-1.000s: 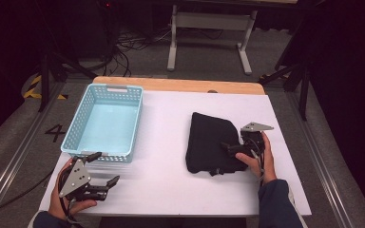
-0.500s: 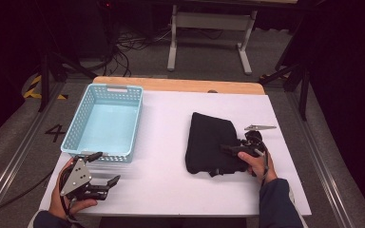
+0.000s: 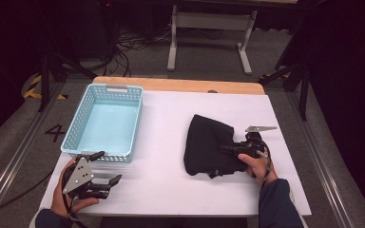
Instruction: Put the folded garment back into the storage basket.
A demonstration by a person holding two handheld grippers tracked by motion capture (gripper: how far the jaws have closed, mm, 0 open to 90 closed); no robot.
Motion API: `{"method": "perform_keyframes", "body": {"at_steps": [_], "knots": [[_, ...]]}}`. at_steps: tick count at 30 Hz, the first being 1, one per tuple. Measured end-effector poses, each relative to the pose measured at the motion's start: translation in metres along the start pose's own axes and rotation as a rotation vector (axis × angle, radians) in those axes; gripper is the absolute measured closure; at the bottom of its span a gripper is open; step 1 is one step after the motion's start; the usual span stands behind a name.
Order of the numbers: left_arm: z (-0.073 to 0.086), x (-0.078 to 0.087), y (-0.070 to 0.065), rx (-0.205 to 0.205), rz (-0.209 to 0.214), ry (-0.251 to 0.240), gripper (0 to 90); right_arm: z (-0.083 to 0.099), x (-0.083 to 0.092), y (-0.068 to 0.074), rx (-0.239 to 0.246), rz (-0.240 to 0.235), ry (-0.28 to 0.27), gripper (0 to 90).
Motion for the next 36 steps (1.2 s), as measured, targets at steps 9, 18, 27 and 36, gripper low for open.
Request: {"method": "perform_keyframes", "body": {"at_steps": [9, 18, 27, 36], "knots": [[-0.001, 0.003, 0.001, 0.005, -0.007, -0.01, 9.5, -0.01, 0.005, 0.02, 0.054, -0.042, -0.092, 65.7], [-0.003, 0.005, 0.001, 0.004, -0.014, -0.023, 9.5, -0.021, 0.007, 0.041, 0.094, -0.047, -0.193, 66.0], [-0.004, 0.008, 0.001, -0.002, -0.013, -0.029, 9.4, -0.033, 0.007, 0.059, 0.151, -0.023, -0.259, 65.9], [-0.004, 0.008, 0.0, -0.01, -0.013, -0.031, 9.2, -0.043, 0.003, 0.069, 0.158, -0.013, -0.306, 65.8]]}}
Point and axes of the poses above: each handheld gripper's, and its own axes: x roughly backward along the jaws, z roughly out of its underside, y roughly to its left, the point moved 1 cm from there along -x, roughly forward along the jaws, and after that the axes turned 12 degrees about -y, right-handed, at the moved point
